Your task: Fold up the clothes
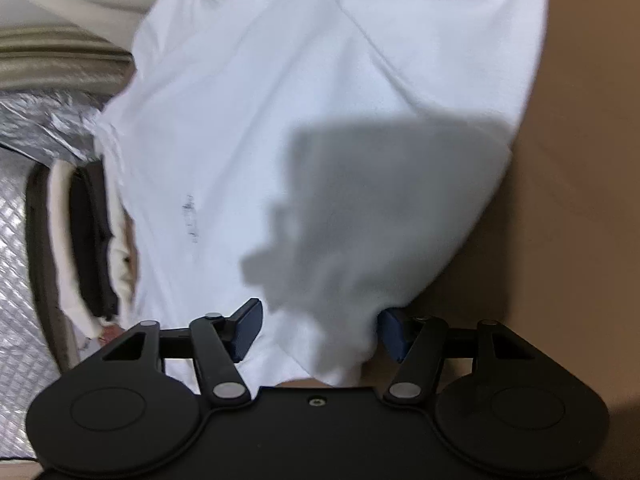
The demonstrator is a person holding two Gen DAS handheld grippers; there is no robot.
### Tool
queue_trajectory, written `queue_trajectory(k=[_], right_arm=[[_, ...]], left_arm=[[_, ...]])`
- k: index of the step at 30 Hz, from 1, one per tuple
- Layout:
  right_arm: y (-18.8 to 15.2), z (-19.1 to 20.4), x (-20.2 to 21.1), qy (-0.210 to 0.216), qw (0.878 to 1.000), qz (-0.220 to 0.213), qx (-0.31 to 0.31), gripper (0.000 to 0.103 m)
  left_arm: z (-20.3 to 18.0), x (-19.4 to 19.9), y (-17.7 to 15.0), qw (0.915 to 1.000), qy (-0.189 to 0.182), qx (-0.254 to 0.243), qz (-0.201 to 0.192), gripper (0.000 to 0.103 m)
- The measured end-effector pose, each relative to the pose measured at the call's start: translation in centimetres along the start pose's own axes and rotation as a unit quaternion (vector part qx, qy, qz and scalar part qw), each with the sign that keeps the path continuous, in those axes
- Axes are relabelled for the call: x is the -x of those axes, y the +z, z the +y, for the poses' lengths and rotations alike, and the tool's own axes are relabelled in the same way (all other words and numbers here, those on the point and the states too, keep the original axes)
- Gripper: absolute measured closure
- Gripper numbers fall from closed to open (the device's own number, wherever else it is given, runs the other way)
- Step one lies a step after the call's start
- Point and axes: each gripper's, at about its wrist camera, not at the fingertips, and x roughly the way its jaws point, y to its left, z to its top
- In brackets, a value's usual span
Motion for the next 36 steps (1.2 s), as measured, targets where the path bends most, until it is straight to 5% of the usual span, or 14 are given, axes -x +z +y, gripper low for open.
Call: queue_trajectory(k=[3, 8, 10, 12, 19, 24, 28, 31, 34, 36], right_arm=[[-0.5, 1.5, -0.2, -0.044, 0.996, -0.01, 0.079, 0.093], [-3.9, 4.2, 3.9, -0.009, 0.983, -0.018, 0.185, 0.095], [-4.7, 4.2, 4.4, -0.02, 0.981, -0.006, 0.194, 0.095], [-4.6, 4.2, 3.0, -0.06, 0.979, 0.006, 0.196, 0.095], [-6.0, 7.0, -0.6, -0.158, 0.945, 0.044, 0.282, 0.095], [-7.0, 6.4, -0.9, -0.194, 0.913, 0.074, 0.35, 0.087], [-6.1, 5.3, 2.0, -0.161, 0.926, 0.079, 0.333, 0.077], [-5.5, 5.9, 6.9, -0.068, 0.94, -0.003, 0.333, 0.071], [-2.8, 3.6, 11.8, -0.022, 0.951, -0.106, 0.29, 0.052], [-1.0, 2.0, 15.0, 0.009, 0.95, -0.173, 0.258, 0.04]], left_arm=[[-0.4, 2.4, -0.8, 0.9996, 0.002, -0.024, -0.012, 0.096], [1.4, 7.9, -2.4, 0.9978, 0.011, -0.054, -0.037, 0.096], [2.8, 6.3, -2.5, 0.9994, 0.0, -0.035, 0.001, 0.096], [3.3, 3.6, -3.1, 0.999, 0.011, -0.016, 0.041, 0.096], [2.3, 3.7, -2.8, 0.9979, 0.029, -0.045, 0.037, 0.095], [1.4, 2.7, -3.3, 0.9952, 0.044, -0.071, 0.051, 0.091], [0.4, 5.2, -3.4, 0.9911, 0.007, -0.122, 0.052, 0.072], [-1.9, 8.6, -2.8, 0.9806, -0.051, -0.19, -0.004, 0.054], [-4.3, 9.9, -1.3, 0.9673, -0.083, -0.231, -0.064, 0.044], [-6.7, 8.1, 0.1, 0.9648, -0.107, -0.234, -0.057, 0.043]])
